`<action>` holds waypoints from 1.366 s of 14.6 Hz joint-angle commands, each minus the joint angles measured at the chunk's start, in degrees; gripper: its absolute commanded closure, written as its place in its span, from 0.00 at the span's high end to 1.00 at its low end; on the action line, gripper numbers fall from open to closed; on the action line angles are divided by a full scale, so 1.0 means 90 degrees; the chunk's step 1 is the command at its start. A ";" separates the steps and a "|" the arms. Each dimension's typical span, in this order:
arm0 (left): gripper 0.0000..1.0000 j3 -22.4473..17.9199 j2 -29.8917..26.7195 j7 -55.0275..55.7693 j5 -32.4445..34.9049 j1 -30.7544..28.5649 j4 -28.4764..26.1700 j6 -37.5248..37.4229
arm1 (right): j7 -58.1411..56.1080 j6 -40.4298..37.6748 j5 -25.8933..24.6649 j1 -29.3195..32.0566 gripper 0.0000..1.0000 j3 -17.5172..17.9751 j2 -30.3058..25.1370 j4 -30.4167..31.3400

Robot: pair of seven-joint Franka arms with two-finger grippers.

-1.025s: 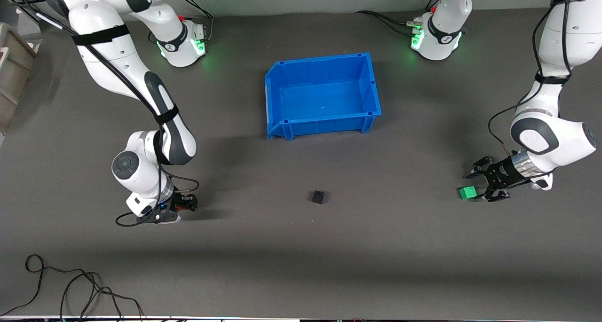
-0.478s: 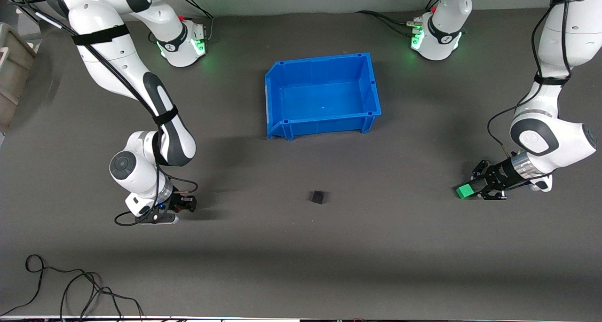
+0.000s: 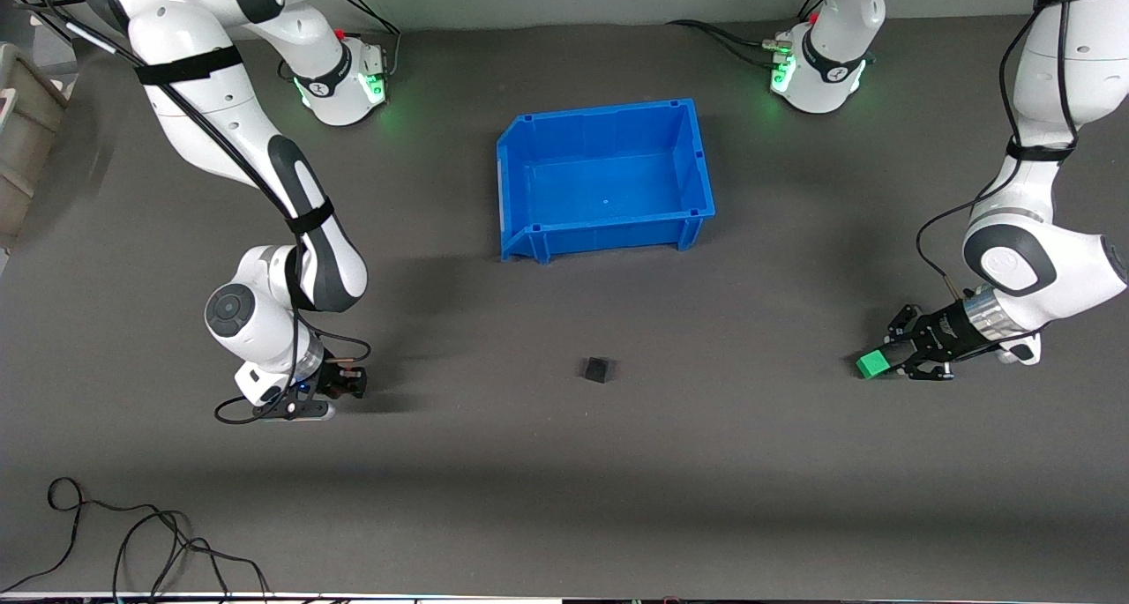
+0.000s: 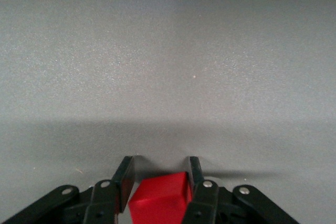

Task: Attach green and red cubes to black cube
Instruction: 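Carry the green cube with the left gripper toward the black cube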

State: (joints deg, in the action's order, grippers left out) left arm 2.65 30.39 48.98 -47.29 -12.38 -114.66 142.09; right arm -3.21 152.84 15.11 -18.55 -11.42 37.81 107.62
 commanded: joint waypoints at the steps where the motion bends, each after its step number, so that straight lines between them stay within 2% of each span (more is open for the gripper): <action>1: 0.36 -0.0022 -0.0016 0.0134 -0.0068 0.0057 0.0084 -0.0133 | -0.0287 -0.0019 0.0216 0.0000 0.42 0.0009 0.0106 -0.0073; 4: 0.36 0.0144 -0.0143 0.0280 0.0000 0.0193 0.0191 -0.0454 | -0.0287 -0.0019 0.0216 0.0000 0.29 0.0009 0.0106 -0.0082; 5: 0.36 0.0135 -0.0182 0.0242 0.0020 0.0281 0.0250 -0.0668 | -0.0287 -0.0019 0.0216 0.0000 0.19 0.0009 0.0096 -0.0082; 6: 0.36 0.0144 -0.0183 0.0280 0.0020 0.0311 0.0328 -0.0874 | -0.0278 -0.0029 0.0216 0.0000 0.03 0.0009 0.0096 -0.0082; 7: 0.36 0.0145 -0.0192 0.0261 0.0020 0.0340 0.0357 -0.1011 | -0.0249 -0.0029 0.0225 0.0010 0.00 0.0009 0.0096 -0.0092; 11: 0.31 0.0154 -0.0261 0.0504 -0.0009 0.1109 0.0387 -0.0954 | 0.0774 -0.0164 0.0372 -0.0078 0.00 0.0009 -0.0127 -0.0073; 14: 0.19 0.0154 -0.0154 0.1333 -0.0068 0.1676 0.0581 -0.0915 | 0.1314 -0.0818 0.0382 -0.0049 0.00 0.0009 -0.0479 -0.0112; 16: 0.18 0.0154 -0.0057 0.1686 -0.0068 0.2086 0.0845 -0.0905 | 0.1838 -0.1111 0.0615 -0.0039 0.00 -0.0001 -0.0674 -0.0131; 18: 0.17 0.0154 0.0197 0.1959 -0.0068 0.2418 0.1215 -0.0905 | 0.3113 -0.1520 0.0733 -0.0107 0.00 0.0009 -0.0821 -0.0306; 20: 0.16 0.0154 0.0509 0.2068 -0.0058 0.2692 0.1586 -0.0818 | 0.5219 -0.2096 0.0714 -0.0331 0.00 -0.0001 -0.0803 -0.0764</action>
State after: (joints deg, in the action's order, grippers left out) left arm 5.01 31.08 65.79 -47.33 9.02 -105.05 134.05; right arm 28.11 138.48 20.39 -19.32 -11.20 31.19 103.88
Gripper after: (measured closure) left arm 0.612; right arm 0.595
